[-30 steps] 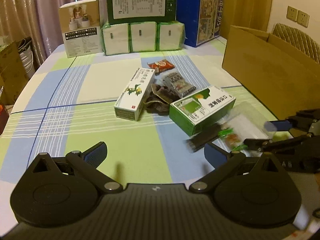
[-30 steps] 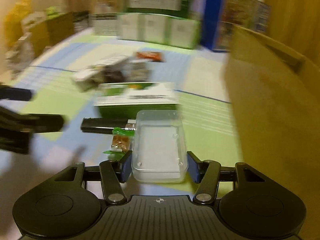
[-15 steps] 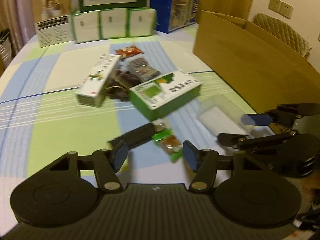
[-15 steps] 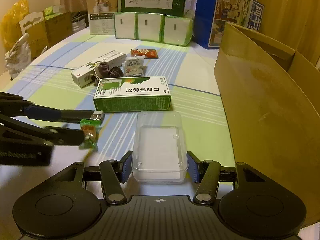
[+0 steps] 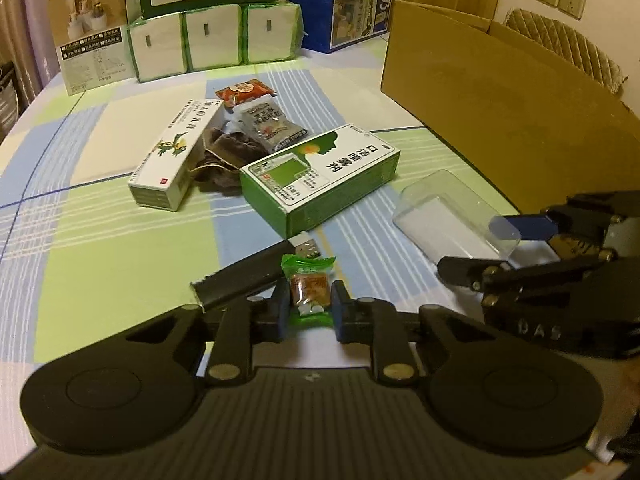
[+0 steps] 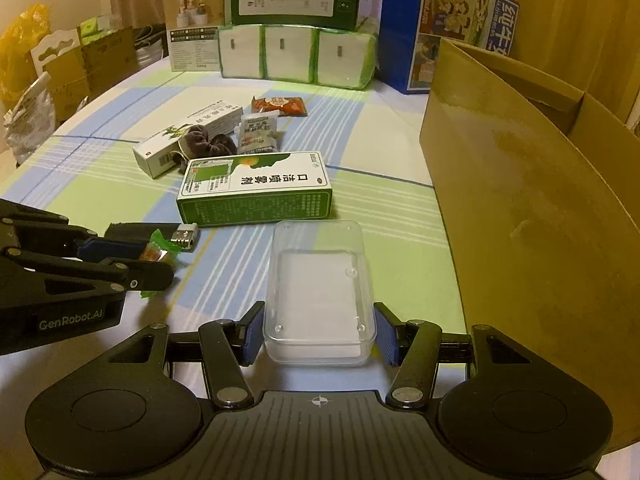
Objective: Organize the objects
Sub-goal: 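Carry the container toward the cardboard box with the right tool while the left tool carries the snack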
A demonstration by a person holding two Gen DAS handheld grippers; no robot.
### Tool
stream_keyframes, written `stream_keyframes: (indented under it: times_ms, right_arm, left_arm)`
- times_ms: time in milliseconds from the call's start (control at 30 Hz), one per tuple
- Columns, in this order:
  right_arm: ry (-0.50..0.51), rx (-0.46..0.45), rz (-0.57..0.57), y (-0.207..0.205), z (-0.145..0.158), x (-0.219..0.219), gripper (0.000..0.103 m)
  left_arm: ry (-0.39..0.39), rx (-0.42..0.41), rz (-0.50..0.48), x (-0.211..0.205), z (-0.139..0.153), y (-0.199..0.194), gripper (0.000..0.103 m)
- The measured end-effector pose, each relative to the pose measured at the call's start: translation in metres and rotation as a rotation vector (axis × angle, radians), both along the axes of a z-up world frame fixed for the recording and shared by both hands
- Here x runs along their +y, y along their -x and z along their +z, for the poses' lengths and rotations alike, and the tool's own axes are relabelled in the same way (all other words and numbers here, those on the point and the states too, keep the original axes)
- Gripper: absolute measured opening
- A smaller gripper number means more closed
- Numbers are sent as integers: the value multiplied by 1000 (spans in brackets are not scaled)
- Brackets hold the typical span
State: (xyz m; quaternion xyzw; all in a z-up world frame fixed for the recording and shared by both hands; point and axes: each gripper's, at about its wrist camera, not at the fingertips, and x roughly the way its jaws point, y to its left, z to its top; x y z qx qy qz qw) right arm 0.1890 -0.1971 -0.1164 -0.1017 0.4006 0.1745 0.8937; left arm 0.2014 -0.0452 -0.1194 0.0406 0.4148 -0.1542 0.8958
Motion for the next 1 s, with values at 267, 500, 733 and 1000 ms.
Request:
stream_keyframes:
  times_ms: [267,500,733,1000]
  right_arm:
    - [-18,6,-10,-5,-2,0,53]
    - [-37,-11,-2,-17,-4,3,53]
    - [-56,1,-39,-13,-2,-1,53]
    - [-54,-69,-53,13,30,-11,53]
  left_arm:
    - [-36,-30,-12,-4,-2,-2,19]
    - [-8,-33,1,-1,-3,-1,17]
    - [1,-21,9,0,-1,-1,16]
    - [6,-35,28,-4,25,14,16]
